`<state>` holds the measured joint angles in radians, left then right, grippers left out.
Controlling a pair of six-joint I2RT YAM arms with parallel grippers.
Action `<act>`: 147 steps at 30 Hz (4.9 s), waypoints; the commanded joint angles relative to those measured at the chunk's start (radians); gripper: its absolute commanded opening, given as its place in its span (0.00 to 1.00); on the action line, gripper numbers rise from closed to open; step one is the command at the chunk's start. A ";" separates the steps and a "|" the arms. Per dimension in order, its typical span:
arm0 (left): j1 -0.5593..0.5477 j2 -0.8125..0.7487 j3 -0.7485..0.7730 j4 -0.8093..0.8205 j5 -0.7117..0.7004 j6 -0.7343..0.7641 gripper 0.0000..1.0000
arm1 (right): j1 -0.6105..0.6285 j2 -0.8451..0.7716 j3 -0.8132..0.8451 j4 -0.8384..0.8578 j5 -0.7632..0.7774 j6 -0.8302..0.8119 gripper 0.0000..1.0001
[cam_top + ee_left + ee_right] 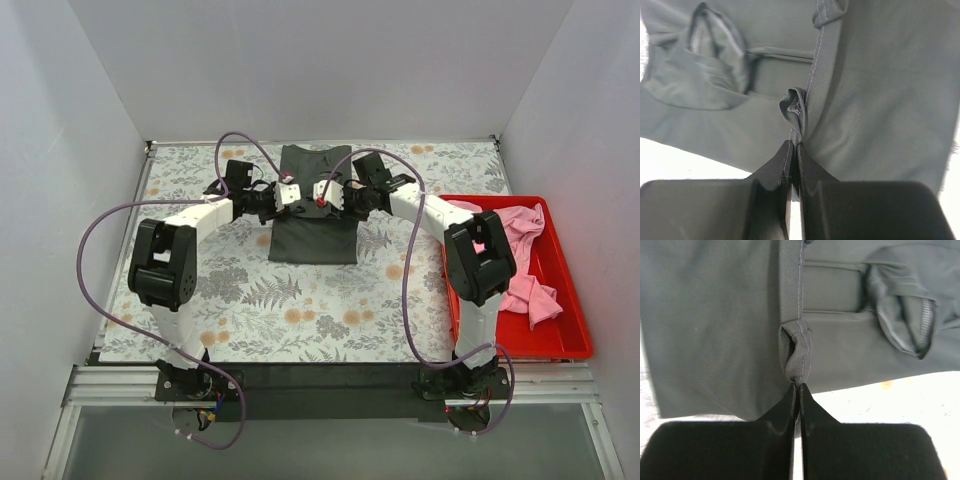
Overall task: Fold and stack the t-shirts
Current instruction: Fold the tshirt
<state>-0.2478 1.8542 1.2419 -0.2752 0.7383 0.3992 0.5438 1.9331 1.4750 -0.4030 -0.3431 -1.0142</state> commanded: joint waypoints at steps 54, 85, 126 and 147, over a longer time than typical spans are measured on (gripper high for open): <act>0.108 -0.138 -0.057 -0.084 0.134 -0.162 0.41 | -0.030 -0.059 0.085 -0.102 -0.097 0.112 0.43; 0.056 -0.021 -0.249 -0.076 0.010 0.110 0.37 | 0.044 0.015 -0.199 -0.050 -0.050 0.086 0.37; -0.005 -0.529 -0.199 -0.765 0.128 0.171 0.00 | 0.094 -0.469 -0.238 -0.486 -0.132 0.088 0.01; 0.074 -0.136 0.240 -0.803 0.164 0.110 0.00 | -0.008 -0.126 0.166 -0.585 -0.197 -0.059 0.01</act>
<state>-0.1856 1.6501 1.3975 -1.1160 0.8768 0.5114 0.5571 1.7580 1.5627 -0.9703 -0.5240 -1.0046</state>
